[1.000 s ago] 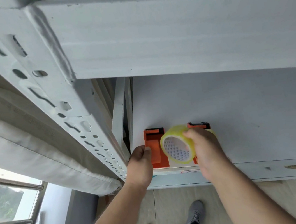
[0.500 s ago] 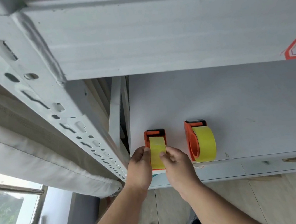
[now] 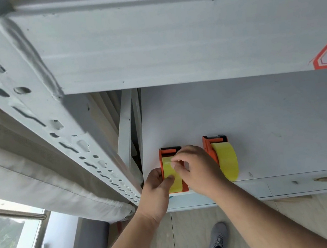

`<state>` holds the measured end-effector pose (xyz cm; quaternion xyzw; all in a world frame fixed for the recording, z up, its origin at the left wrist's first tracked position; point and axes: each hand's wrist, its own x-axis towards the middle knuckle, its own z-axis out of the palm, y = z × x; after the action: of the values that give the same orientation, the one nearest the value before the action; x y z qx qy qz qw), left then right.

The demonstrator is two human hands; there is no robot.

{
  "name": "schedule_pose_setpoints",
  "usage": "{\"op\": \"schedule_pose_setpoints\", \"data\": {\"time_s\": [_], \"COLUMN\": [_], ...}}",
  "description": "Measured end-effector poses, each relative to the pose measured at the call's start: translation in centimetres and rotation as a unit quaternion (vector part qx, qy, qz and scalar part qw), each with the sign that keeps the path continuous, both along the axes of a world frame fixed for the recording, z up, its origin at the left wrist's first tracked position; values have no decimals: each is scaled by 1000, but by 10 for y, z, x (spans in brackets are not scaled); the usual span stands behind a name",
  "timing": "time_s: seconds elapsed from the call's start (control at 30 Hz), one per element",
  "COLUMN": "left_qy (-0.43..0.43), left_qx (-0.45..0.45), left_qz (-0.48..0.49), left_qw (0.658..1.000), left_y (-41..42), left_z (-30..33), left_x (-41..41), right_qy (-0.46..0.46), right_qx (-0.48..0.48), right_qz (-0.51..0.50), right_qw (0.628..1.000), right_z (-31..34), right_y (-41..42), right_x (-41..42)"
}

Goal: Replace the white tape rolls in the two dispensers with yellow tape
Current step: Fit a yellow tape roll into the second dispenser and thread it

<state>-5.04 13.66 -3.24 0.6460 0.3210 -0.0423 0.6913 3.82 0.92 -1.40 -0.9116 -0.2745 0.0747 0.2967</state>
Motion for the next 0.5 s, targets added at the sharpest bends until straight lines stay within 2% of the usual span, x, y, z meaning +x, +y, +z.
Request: {"op": "schedule_pose_setpoints", "data": {"time_s": [0.07,0.2,0.33,0.43,0.5], "left_qy": [1,26,49,19,-10], "left_qx": [4,-2,-14,10,53], "left_qz": [-3,-13,-15,-6,-1], "left_qw": [1000,1000,999,1000,999], "left_y": [1,1,1,1,-1], "left_z": [-1,1,3,4,8], "left_x": [0,8,21,19,13], "right_qy": [4,171,238,277,327], "right_qx": [-2,24,28,43,83], "right_qz": [-5,-95,-132,-170,-211], "right_qw": [1000,980,962,945,918], "right_z": [0,2,8,13,13], "right_y": [4,15,22,22,20], "right_x": [7,22,37,43,41]}}
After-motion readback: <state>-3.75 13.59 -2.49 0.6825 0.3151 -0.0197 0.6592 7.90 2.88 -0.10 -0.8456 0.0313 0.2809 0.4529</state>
